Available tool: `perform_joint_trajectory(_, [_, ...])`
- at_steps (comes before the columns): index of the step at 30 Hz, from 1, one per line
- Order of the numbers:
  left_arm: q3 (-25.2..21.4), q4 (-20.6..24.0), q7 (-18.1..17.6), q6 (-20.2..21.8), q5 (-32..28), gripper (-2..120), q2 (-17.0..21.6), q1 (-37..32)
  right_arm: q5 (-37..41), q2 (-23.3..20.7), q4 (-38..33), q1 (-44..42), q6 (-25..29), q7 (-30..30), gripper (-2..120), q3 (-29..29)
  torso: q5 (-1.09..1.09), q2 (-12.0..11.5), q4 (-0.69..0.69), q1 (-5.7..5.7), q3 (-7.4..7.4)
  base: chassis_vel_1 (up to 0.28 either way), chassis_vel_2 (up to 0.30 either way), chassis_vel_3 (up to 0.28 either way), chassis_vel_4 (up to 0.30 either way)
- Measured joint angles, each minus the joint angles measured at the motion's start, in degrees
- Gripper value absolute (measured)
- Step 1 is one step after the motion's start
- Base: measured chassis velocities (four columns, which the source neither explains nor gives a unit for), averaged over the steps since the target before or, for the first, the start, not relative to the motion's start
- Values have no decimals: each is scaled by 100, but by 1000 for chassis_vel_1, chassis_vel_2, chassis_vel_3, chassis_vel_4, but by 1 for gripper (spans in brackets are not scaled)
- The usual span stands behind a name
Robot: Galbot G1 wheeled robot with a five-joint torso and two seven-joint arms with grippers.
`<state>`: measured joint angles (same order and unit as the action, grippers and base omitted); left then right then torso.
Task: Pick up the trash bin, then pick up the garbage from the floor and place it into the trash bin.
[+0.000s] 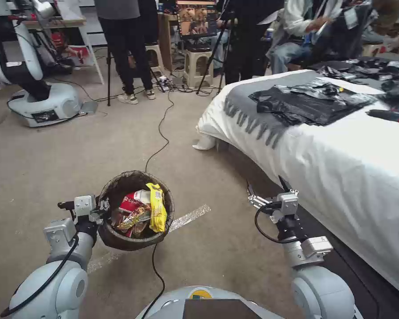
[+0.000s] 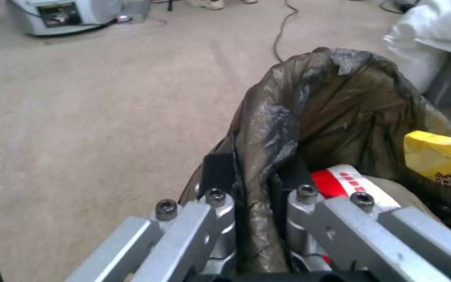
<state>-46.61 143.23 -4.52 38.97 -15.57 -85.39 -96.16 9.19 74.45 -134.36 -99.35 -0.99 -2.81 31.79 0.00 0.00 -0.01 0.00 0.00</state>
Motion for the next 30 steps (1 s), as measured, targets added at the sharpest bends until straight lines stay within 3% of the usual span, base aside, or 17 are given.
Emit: perform_joint_trajectory(30, [-21,0,-18,14,-3,7,-24,-50,-2,25,32,28,33,-15,100,-21,0,0,1,0,0,62,67,64,63])
